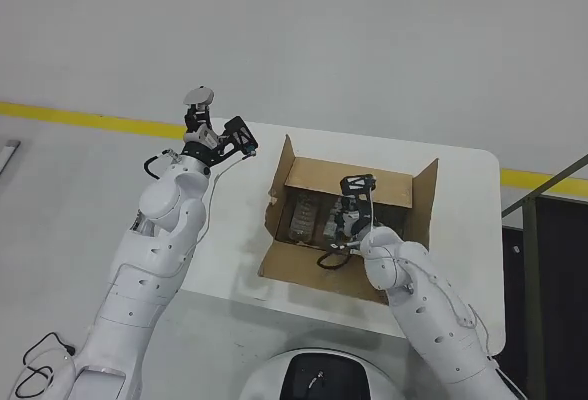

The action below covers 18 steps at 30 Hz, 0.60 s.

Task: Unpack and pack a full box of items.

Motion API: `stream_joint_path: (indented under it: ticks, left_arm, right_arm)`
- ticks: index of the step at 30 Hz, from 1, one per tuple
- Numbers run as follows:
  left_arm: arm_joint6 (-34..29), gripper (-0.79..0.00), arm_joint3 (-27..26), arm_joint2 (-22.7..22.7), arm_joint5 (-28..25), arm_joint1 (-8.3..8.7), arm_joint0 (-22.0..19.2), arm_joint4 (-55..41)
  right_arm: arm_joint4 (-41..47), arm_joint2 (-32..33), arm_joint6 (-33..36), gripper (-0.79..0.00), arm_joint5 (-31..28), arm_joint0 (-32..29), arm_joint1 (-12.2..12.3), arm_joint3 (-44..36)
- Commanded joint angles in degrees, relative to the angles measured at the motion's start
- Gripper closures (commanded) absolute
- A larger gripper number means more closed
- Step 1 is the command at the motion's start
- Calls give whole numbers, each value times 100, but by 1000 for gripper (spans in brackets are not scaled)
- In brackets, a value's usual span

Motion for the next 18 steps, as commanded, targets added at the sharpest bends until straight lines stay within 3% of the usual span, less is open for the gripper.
stream_joint_path:
  ticks: [1, 5, 11, 18]
  left_arm:
    - [0, -785, 0, 0, 0, 0, 0, 0]
    - [31, -785, -61, -24, -52, 8, 95, -27]
    - [265, -785, -27, 2, -637, 43, 135, 35]
    - [590, -785, -24, 4, -924, 91, 182, 169]
  right_arm:
    - [-111, -23, -83, 0, 87, 99, -18, -64]
    - [-297, -62, -237, 0, 293, 197, -50, -199]
    - [-449, -117, -405, 0, 629, 340, -114, -182]
    - [-431, -112, -418, 0, 583, 487, -161, 52]
